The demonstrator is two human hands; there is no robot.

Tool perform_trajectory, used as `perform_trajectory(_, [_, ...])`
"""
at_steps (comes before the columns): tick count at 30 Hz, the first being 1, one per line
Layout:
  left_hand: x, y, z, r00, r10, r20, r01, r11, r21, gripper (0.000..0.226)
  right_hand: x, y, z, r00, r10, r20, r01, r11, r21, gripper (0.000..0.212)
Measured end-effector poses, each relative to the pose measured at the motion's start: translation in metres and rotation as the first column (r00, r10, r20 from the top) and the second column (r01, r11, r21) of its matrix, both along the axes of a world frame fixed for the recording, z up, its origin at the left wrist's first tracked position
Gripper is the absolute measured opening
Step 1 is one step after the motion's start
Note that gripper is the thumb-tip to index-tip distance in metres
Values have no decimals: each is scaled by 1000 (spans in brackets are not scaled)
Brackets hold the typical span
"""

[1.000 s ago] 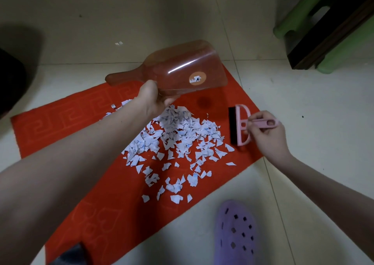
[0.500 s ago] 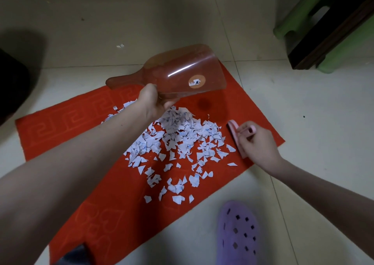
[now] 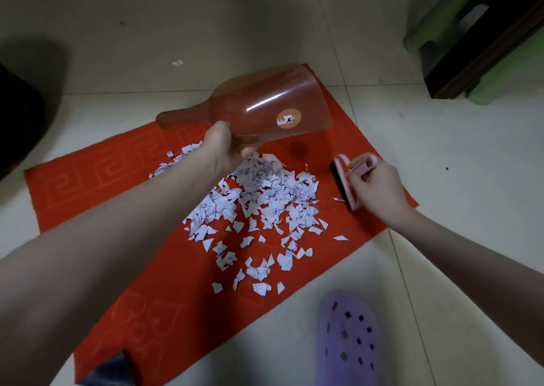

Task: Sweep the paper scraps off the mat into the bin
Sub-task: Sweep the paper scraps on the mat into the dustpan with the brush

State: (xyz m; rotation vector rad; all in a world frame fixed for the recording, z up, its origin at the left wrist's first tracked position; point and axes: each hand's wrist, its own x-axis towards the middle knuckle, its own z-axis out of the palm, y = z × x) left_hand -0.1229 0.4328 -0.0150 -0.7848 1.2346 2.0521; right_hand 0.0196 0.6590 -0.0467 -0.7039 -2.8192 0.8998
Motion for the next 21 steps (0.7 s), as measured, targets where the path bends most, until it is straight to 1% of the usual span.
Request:
perform_trajectory(2, [1,1,-1,1000,-11,-4,11,1000,-6,31,0,-13,-2,995,93,31,-92,996,-18,8])
perform_trajectory(3, [1,1,-2,1000,-12,-2,12,1000,-6,31,0,-19,-1,991,132,20,-130,989,-65,10])
perform_trajectory(5, [0,1,-3,1000,-8,7,8,1000,5,31,-3,-26,7,989,135,-58,-144,972,-187,16])
perform_trajectory(7, [-1,-1,-4,1000,9,9,-10,1000,13,31,-7,-27,15,986,96,-136,-125,966,-226,21])
perform_trajectory(9, [-2,-1,-4,1000,18,9,-18,1000,18,30,-11,-23,22,981,74,-180,-109,975,-193,18])
perform_trajectory(13, [-2,-2,-5,1000,21,9,-21,1000,17,32,-20,-13,20,981,42,-190,-67,990,-128,12])
perform_trajectory(16, [-2,-1,-5,1000,11,8,-11,1000,22,33,-31,-12,11,988,75,-138,-88,992,-93,16])
perform_trajectory(18, [0,0,-4,1000,2,10,-2,1000,23,32,-36,-14,6,991,91,-99,-97,993,-61,11])
perform_trajectory(21, [0,0,-5,1000,-2,19,2,1000,9,31,-42,-20,2,986,155,58,-160,983,95,11])
